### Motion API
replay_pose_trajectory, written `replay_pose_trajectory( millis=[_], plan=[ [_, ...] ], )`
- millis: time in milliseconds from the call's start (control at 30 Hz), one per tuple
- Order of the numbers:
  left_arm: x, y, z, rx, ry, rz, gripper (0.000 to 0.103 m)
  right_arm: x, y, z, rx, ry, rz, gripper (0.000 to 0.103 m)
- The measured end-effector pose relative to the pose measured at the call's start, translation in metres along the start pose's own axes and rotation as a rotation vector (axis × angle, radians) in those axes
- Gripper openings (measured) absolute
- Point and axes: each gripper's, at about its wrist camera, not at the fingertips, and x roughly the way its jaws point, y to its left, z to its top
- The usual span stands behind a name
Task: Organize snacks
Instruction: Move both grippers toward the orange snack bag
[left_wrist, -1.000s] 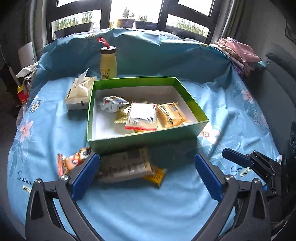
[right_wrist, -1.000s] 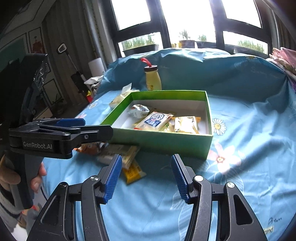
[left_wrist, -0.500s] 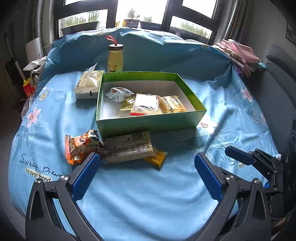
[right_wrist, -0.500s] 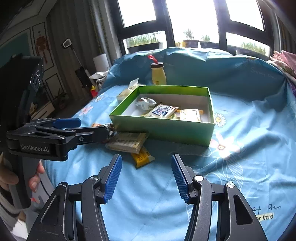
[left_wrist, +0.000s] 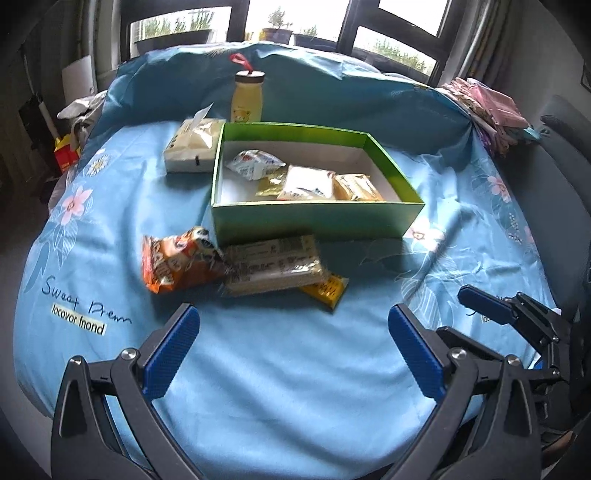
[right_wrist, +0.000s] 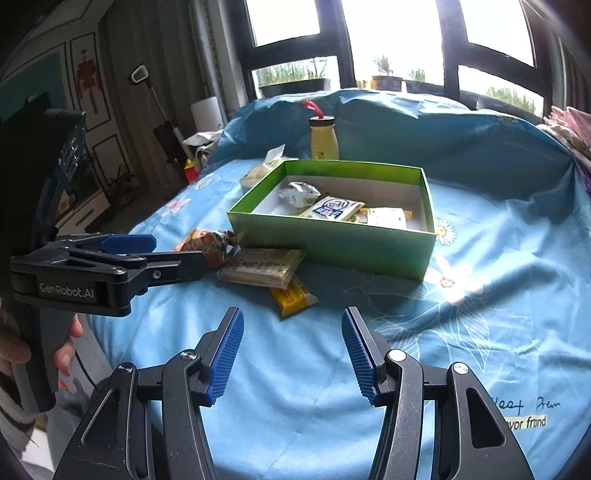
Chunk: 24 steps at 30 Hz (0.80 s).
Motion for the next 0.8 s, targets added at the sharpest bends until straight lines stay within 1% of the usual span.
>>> replay_pose_trajectory(
  millis=[233,300,500,633,667,700,800],
  plan=[
    [0.006,0.025,-0.013,-0.053,0.031,0.007,0.103,0.007,0.003,-0.003,-0.005,0.018,0.013,0.056],
    [0.007,0.032,-0.015,-0.070,0.040,-0.002,0.103,0.009,0.004,-0.005,-0.004,0.024,0.015,0.056],
    [0.015,0.050,-0.026,-0.119,0.082,-0.061,0.103,0.017,0.005,-0.008,-0.001,0.043,0.021,0.056],
    [0.020,0.063,-0.033,-0.166,0.106,-0.132,0.103,0.023,0.005,-0.012,-0.001,0.058,0.022,0.056],
    [0.021,0.065,-0.033,-0.178,0.108,-0.138,0.103,0.024,0.004,-0.013,0.001,0.062,0.023,0.056],
    [0.022,0.068,-0.033,-0.194,0.109,-0.141,0.103,0.026,0.004,-0.014,0.004,0.068,0.025,0.056],
    [0.020,0.082,-0.030,-0.240,0.076,-0.106,0.103,0.033,0.005,-0.015,0.011,0.083,0.045,0.056]
  ],
)
